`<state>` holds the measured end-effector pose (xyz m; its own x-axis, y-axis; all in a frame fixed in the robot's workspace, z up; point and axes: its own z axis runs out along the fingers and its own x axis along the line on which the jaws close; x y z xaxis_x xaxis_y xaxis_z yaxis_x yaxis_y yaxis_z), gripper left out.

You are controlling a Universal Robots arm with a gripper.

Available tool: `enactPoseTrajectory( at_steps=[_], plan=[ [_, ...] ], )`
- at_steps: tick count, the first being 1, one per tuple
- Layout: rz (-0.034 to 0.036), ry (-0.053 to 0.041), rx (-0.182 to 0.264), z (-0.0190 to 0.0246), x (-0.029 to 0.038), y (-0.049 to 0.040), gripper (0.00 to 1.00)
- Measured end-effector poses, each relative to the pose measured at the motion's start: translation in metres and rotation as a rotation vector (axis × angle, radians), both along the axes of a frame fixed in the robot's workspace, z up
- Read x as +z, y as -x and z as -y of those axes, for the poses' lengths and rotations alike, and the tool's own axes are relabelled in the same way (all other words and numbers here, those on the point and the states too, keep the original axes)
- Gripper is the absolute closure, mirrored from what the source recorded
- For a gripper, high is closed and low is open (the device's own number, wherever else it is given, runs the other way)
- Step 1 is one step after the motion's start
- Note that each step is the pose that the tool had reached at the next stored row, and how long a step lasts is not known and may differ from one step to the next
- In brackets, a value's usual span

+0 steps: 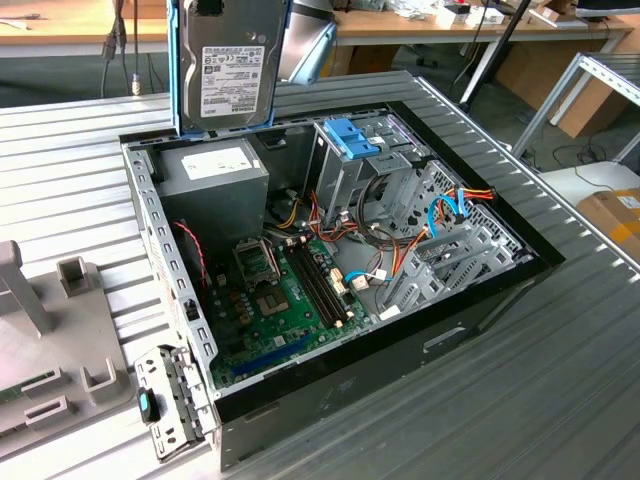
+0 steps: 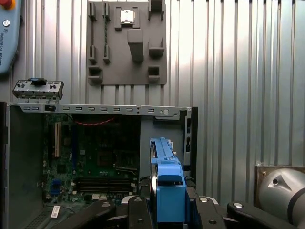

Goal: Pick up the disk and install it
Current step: 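Pick up the disk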

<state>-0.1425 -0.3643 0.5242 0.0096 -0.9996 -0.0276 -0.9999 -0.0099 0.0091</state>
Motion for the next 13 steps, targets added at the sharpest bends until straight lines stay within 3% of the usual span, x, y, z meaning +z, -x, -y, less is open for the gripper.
enactPoseTrajectory(
  at_steps=[11,13],
  plan=[
    [0.0001,-0.0001,0.000,0.0003,0.0000,-0.0201,0.63],
    [0.0000,0.0000,0.000,0.0031,0.0000,-0.0204,0.63]
  ],
)
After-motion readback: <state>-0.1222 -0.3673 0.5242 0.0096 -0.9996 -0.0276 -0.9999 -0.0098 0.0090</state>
